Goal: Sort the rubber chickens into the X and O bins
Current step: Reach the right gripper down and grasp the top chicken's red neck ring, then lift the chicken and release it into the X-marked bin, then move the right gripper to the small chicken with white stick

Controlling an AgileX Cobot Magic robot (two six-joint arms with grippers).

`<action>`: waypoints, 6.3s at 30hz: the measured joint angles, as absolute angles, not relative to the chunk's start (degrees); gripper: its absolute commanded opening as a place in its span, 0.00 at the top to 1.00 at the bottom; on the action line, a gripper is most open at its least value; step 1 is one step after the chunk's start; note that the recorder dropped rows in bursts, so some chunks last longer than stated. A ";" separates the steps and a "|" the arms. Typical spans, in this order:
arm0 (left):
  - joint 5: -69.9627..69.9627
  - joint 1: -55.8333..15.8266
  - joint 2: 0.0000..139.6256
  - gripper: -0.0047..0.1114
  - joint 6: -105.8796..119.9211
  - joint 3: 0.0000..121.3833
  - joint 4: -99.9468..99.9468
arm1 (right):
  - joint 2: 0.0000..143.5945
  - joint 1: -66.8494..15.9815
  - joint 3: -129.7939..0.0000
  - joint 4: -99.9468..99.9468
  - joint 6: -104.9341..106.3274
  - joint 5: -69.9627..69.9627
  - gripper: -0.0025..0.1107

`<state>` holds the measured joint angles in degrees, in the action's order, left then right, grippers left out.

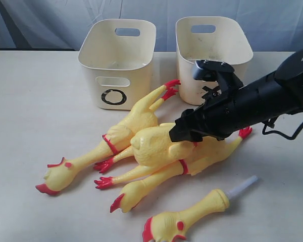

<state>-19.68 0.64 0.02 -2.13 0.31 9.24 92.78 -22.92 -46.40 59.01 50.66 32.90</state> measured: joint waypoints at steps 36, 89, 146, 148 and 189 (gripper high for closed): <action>-19.68 0.64 0.02 0.96 -2.13 0.31 9.24 | 82.78 -23.04 -46.40 67.18 56.87 43.17 0.99; -19.68 0.64 0.02 0.96 -2.13 0.31 9.24 | 91.41 -23.04 -60.79 55.00 50.63 -2.62 0.99; -19.68 0.64 0.02 0.96 -2.13 0.31 9.35 | 68.86 -23.04 -63.14 17.57 19.93 43.92 0.99; -19.68 0.64 0.02 0.96 -2.13 0.31 9.47 | 68.33 -23.04 -63.14 17.57 19.69 49.08 0.99; 4.92 0.64 0.02 0.96 -3.83 0.31 11.80 | 84.58 -39.35 -44.10 15.08 72.25 46.01 0.51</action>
<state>4.92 0.64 0.02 -3.83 0.31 11.80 84.58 -39.35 -44.10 15.08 72.25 46.01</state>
